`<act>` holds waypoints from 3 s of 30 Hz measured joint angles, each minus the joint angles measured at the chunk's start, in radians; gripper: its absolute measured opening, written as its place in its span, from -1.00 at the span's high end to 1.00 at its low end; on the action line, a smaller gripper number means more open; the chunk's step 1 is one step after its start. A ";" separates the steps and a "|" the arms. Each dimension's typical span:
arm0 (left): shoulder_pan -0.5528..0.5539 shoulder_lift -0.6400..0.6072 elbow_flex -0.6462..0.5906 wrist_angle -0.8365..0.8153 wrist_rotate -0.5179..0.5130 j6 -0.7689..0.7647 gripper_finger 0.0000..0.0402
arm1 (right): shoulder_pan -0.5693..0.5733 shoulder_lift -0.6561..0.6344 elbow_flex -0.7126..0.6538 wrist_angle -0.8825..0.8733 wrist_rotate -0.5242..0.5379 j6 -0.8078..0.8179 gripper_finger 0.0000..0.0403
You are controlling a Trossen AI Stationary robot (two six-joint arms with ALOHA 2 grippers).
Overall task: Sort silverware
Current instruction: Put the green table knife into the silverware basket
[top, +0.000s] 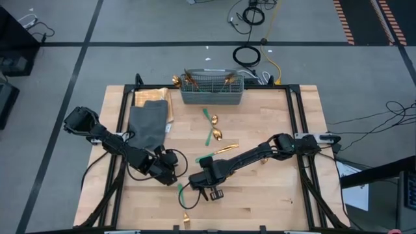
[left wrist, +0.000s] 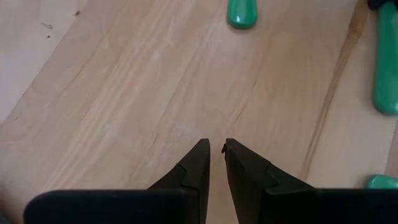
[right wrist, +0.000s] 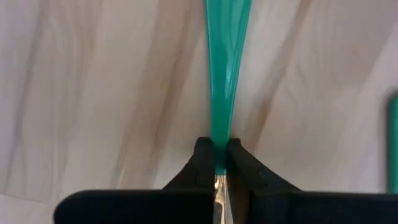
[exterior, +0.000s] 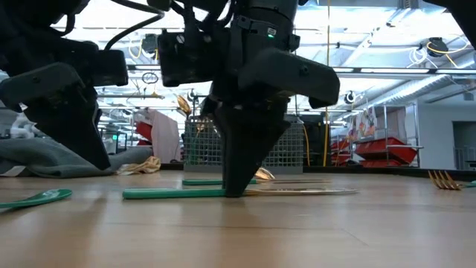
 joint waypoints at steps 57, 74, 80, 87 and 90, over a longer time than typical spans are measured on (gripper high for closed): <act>-0.019 0.000 0.000 0.000 -0.067 -0.005 0.71 | -0.466 -0.066 0.174 -0.568 1.199 -0.352 1.00; -0.019 0.000 -0.001 0.000 -0.125 -0.006 0.71 | -0.588 -0.066 0.253 0.081 1.255 -1.192 1.00; -0.019 0.000 -0.001 0.000 -0.136 -0.006 0.71 | -0.609 -0.058 0.244 0.083 1.229 -1.223 1.00; -0.019 0.000 -0.001 0.000 -0.185 -0.005 0.71 | -0.616 -0.057 0.185 0.088 1.221 -1.278 1.00; -0.019 0.000 -0.002 0.000 -0.195 -0.005 0.71 | -0.615 -0.057 0.168 0.086 1.221 -1.302 1.00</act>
